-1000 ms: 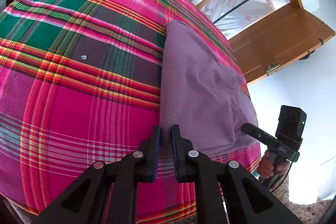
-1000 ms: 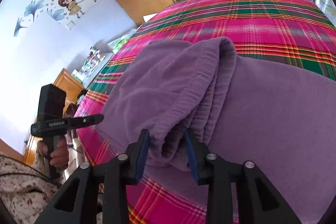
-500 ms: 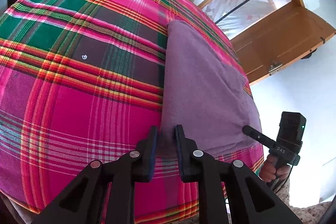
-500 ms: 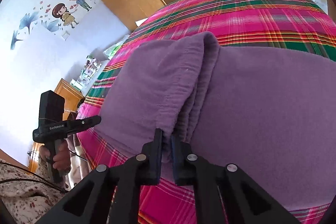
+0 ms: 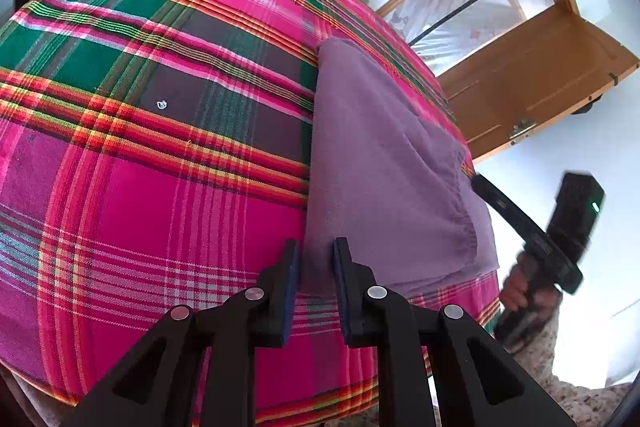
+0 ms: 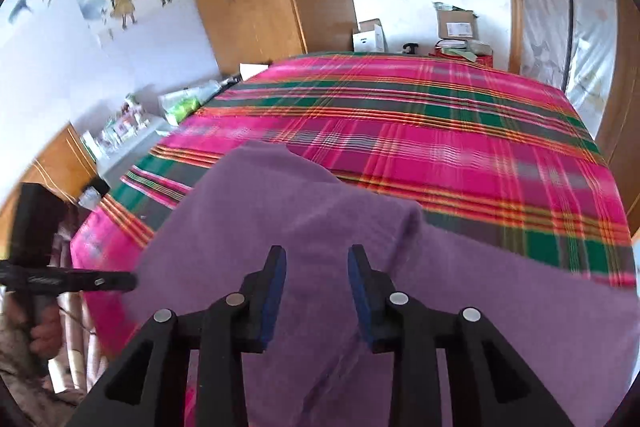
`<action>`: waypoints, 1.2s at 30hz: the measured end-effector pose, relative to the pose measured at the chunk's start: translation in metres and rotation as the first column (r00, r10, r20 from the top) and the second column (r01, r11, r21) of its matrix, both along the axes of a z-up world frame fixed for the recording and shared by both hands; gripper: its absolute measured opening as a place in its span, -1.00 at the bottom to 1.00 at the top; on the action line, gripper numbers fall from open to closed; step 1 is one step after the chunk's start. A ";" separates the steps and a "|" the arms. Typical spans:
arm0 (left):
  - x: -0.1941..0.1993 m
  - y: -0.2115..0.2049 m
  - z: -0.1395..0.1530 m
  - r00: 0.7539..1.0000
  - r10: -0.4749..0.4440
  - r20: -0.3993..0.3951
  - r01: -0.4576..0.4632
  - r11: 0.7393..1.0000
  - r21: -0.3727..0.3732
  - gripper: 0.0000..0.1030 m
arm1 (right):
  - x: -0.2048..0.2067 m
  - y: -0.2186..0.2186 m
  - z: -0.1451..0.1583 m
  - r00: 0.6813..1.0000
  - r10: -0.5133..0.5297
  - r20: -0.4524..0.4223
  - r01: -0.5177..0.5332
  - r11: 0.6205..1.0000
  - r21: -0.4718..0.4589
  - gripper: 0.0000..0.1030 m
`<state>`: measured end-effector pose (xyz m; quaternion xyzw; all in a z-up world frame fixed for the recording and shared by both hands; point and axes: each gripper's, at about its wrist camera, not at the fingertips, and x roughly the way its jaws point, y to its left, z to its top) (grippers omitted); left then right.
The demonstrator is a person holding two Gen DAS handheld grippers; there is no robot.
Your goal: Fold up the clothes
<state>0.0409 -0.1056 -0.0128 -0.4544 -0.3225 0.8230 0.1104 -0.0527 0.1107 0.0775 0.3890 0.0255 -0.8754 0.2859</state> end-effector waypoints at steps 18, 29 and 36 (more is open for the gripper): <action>0.002 -0.013 -0.004 0.999 -0.033 -0.016 0.033 0.999 0.018 -0.66 | -0.021 -0.010 -0.012 0.996 -0.072 -0.058 0.079 0.988 0.130 -0.30; 0.004 -0.010 0.001 0.999 -0.038 -0.016 0.037 0.999 -0.008 -0.65 | -0.012 -0.015 -0.010 0.992 -0.076 -0.103 0.094 0.977 0.192 -0.28; 0.004 -0.008 0.005 0.999 -0.041 -0.015 0.040 0.999 -0.030 -0.51 | -0.004 -0.017 -0.012 0.988 -0.113 -0.108 0.135 0.964 0.231 -0.28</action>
